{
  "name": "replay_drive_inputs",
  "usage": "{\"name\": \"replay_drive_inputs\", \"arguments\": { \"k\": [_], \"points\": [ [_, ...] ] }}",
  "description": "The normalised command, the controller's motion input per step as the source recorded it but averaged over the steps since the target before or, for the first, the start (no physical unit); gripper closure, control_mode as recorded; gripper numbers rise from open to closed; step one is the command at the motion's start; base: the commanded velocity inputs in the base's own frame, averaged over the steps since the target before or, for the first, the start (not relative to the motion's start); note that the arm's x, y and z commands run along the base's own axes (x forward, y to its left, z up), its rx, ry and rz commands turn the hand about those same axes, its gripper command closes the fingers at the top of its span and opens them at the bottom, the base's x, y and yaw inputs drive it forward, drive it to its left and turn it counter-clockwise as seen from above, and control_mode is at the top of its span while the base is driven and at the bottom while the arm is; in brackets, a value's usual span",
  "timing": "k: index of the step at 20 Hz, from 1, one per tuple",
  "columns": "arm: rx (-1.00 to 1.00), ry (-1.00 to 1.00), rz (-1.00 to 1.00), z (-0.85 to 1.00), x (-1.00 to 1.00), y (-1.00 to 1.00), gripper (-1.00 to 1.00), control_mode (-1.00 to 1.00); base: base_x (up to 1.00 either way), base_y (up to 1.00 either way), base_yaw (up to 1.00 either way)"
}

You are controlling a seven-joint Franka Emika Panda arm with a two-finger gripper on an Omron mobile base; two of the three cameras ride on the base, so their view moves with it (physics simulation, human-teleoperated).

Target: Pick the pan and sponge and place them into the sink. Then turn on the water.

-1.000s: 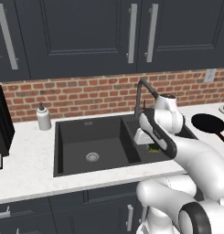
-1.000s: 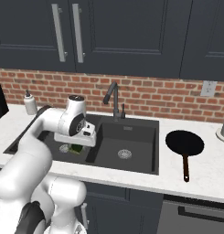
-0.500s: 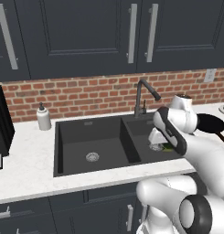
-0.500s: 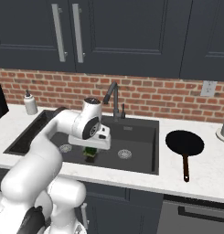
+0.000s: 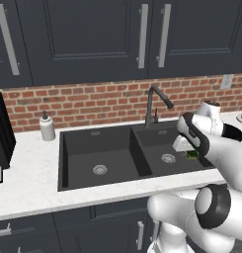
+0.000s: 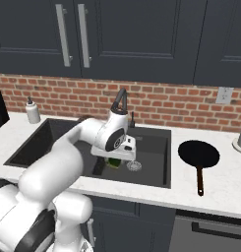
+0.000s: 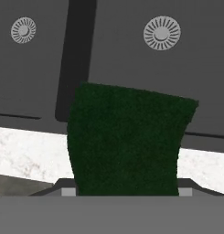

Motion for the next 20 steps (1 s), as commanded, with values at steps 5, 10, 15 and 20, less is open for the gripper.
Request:
{"name": "replay_drive_inputs", "arguments": {
  "k": [5,10,15,20],
  "points": [
    [0.02,0.01,0.0,0.0,0.26,-0.54,1.0,-1.0,0.0,0.0,0.0],
    [0.0,0.02,0.0,-0.07,0.26,-0.38,1.0,-1.0,0.0,0.0,0.0],
    [0.0,0.0,0.0,-0.28,0.26,-0.08,1.0,-1.0,0.0,0.0,0.0],
    [0.0,0.0,0.0,-0.36,0.08,0.0,1.0,-1.0,0.0,0.0,0.0]
  ]
}}
